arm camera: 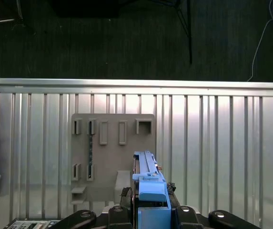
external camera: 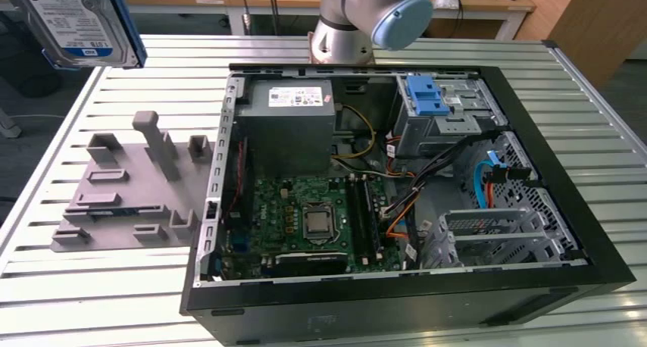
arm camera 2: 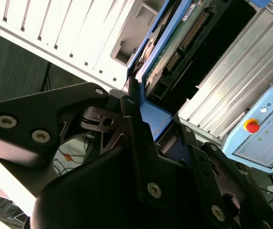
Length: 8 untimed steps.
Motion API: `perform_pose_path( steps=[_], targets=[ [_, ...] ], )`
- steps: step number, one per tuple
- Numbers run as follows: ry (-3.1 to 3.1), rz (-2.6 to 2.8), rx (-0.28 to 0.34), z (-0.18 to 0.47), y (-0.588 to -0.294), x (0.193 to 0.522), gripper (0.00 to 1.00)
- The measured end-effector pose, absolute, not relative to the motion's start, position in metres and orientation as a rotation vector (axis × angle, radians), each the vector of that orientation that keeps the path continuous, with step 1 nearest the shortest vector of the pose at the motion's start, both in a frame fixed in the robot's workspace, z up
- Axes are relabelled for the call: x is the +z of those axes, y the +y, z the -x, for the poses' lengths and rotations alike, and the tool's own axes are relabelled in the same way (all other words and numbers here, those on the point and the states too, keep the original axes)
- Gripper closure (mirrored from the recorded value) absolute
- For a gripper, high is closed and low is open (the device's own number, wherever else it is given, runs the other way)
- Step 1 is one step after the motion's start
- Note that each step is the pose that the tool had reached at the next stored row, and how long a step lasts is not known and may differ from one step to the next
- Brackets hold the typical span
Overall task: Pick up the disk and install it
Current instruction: 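Pick up the disk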
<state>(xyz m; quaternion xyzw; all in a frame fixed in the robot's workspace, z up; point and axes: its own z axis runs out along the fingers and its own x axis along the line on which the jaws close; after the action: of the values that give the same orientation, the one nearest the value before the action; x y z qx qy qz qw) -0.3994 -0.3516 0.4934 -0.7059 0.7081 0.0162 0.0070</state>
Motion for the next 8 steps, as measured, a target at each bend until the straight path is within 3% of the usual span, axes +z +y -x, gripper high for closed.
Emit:
perform_pose_path(
  steps=[8],
  targets=[
    [2.215,2.208,0.051,0.3885,-0.3516,0.4934,0.64]
  ],
)
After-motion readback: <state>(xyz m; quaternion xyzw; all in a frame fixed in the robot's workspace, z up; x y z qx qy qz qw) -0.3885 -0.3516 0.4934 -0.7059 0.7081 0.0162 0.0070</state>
